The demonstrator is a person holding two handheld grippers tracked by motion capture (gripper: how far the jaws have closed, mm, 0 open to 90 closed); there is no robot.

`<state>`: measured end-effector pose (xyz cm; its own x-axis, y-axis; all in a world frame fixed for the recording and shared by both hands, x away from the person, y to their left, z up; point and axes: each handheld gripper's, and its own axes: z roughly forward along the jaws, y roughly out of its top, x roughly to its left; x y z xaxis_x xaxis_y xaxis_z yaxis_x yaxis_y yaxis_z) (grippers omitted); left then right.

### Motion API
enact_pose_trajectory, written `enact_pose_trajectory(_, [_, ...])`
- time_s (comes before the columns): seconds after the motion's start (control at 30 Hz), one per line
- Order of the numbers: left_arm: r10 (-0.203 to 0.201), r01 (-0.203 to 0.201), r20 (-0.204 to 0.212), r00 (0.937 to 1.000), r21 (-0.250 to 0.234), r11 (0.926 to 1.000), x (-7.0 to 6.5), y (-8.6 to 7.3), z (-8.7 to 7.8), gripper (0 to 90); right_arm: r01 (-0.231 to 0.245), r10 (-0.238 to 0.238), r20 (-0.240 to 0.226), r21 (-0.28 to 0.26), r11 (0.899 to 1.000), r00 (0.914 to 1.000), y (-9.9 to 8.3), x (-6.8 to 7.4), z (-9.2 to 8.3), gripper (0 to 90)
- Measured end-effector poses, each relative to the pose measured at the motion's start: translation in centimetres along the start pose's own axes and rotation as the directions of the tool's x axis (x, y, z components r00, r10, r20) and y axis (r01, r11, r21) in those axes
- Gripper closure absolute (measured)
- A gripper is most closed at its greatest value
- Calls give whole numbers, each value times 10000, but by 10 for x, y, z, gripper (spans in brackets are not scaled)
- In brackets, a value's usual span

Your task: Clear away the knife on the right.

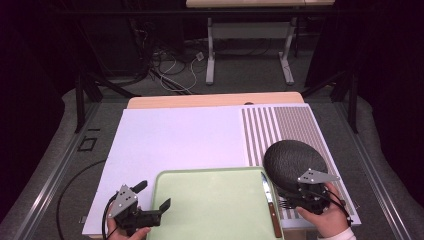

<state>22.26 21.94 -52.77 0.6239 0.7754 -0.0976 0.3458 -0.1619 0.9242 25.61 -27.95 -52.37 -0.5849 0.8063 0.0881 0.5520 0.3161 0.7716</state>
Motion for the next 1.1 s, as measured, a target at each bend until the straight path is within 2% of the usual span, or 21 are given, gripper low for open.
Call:
enact_pose_trajectory(0.07, [13, -13, 5, 10000, 5, 10000, 0, 0, 0, 7, -6, 7, 64, -139, 9999, 10000, -1, -3, -1, 527])
enact_pose_trajectory(0.13, [24, -24, 6, 10000, 10, 10000, 0, 0, 0, 6, -145, 145, 25, -39, 9999, 9999, -1, -6, -3, 524])
enact_pose_trajectory(0.17, [27, -27, 6, 10000, 10, 10000, 0, 0, 0, 6, -26, 28, 76, -162, 9999, 10000, -1, -8, -3, 519])
enact_pose_trajectory(0.3, [15, -15, 5, 10000, -5, 10000, 0, 0, 0, 6, -188, 187, 95, 21, 9998, 9998, -2, -16, -8, 508])
enact_pose_trajectory(0.4, [25, -25, 7, 10000, 1, 10000, 0, 0, 0, 6, -332, 333, 183, -53, 9994, 9993, -4, -21, -11, 506])
enact_pose_trajectory(0.53, [43, -43, 7, 10000, 21, 10000, 0, 0, 0, 6, -370, 388, 365, -488, 9981, 9986, -5, -28, -17, 436])
enact_pose_trajectory(0.63, [73, -73, -1, 10000, 43, 10000, 0, 0, 0, 6, -98, 151, 528, -983, 9951, 9985, -5, -34, -22, 422])
enact_pose_trajectory(0.7, [59, -59, -9, 10000, 46, 10000, 0, 0, 0, 6, -167, 237, 610, -1138, 9934, 9979, -5, -36, -24, 404])
enact_pose_trajectory(0.77, [64, -64, -1, 10000, 60, 10000, 0, 0, 0, 6, -458, 523, 663, -969, 9942, 9964, -6, -39, -26, 390])
enact_pose_trajectory(0.87, [74, -74, -12, 10000, 63, 10000, 0, 0, 0, 6, -382, 482, 1107, -913, 9951, 9927, -8, -44, -28, 360])
enact_pose_trajectory(1.1, [66, -66, -9, 10000, 38, 10000, 0, 0, -1, 6, -704, 856, 1639, -964, 9929, 9828, -11, -57, -32, 220])
